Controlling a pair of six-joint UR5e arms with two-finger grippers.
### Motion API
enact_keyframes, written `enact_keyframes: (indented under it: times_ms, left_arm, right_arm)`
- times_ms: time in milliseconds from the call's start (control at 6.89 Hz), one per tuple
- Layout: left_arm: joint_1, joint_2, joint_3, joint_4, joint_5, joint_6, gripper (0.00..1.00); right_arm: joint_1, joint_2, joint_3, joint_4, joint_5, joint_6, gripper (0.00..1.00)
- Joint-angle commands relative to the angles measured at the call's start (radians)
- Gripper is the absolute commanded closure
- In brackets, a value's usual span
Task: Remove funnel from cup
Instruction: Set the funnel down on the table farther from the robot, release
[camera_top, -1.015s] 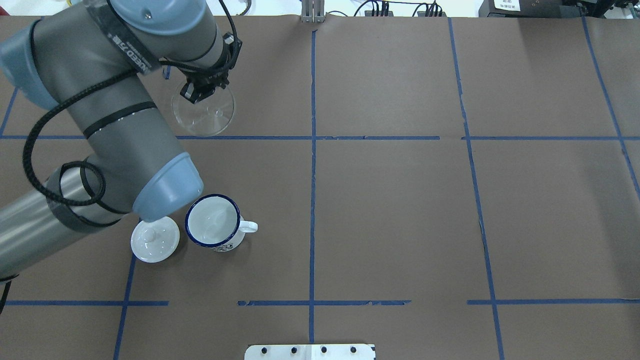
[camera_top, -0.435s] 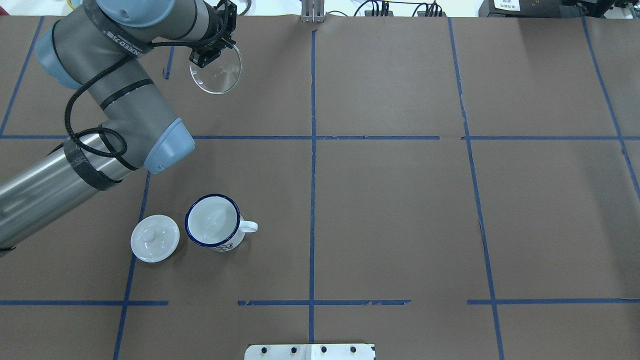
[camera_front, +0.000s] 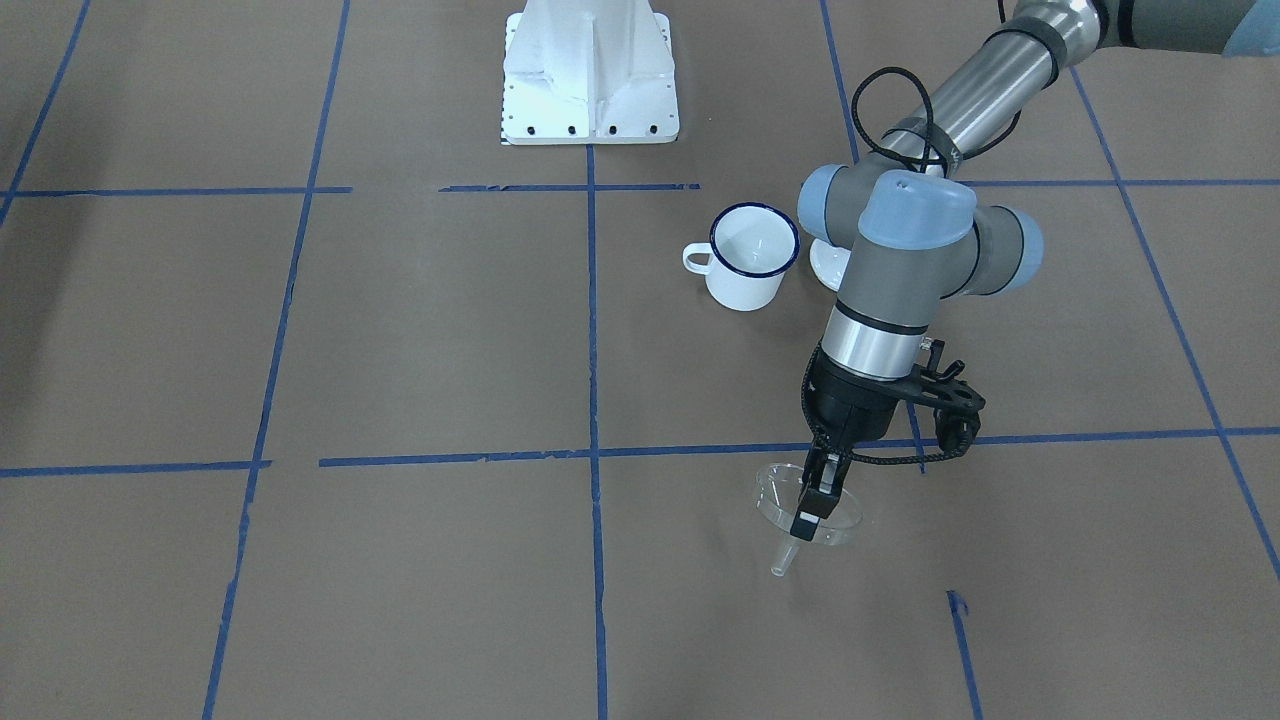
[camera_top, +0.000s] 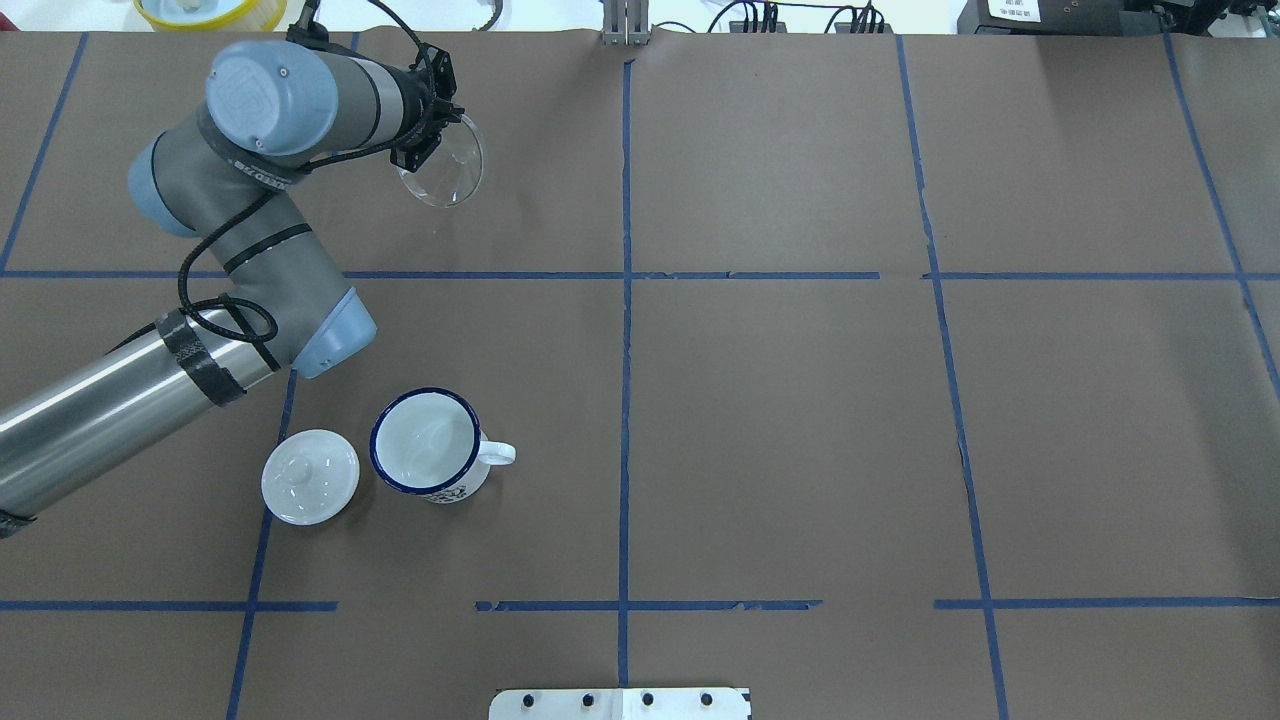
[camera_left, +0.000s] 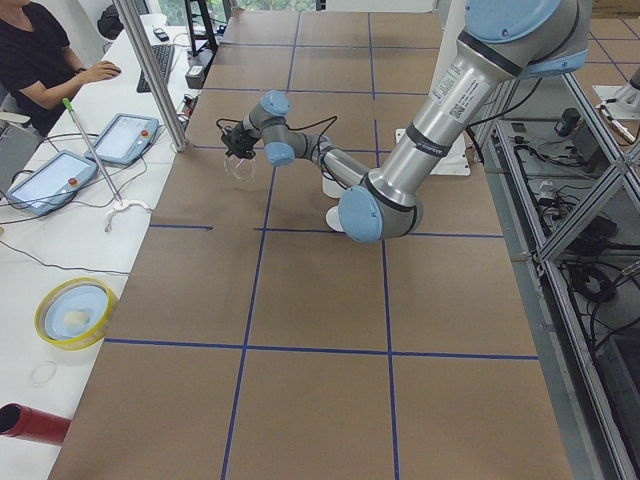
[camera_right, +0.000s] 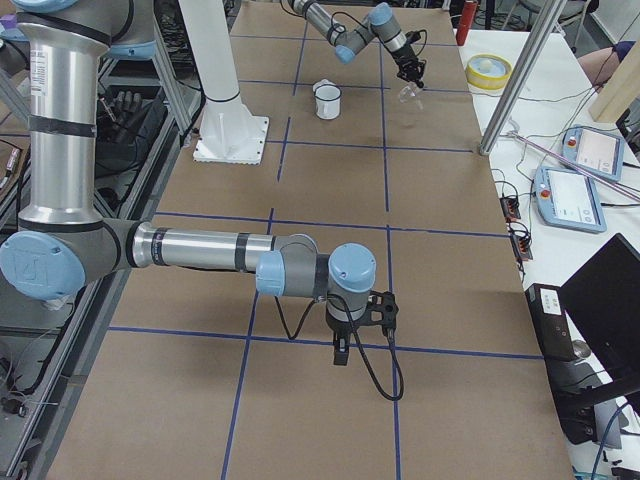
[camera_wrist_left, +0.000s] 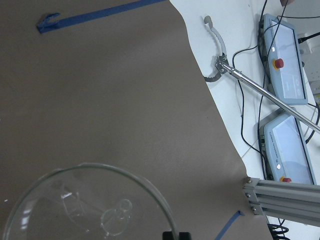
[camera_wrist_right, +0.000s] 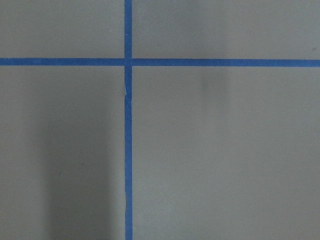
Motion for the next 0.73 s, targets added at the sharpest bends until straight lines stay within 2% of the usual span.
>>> enact_keyframes:
  times_ms: [0,145,435,580]
  left_arm:
    - [0.008,0.032,0.028,-0.134,0.066,-0.086,1.00]
    - [0.028,0.037,0.037,-0.152,0.107,-0.088,1.00]
    - [0.068,0.062,0.048,-0.196,0.109,-0.088,1.00]
    - [0.071,0.063,0.054,-0.196,0.109,-0.087,0.82]
  right_arm:
    - [0.000,0.000,-0.001,0.000,0.000,0.000,0.00]
    - [0.000,0.000,0.000,0.000,0.000,0.000,0.00]
    - [0.000,0.000,-0.001,0.000,0.000,0.000,0.00]
    - [0.000,0.000,0.000,0.000,0.000,0.000,0.00]
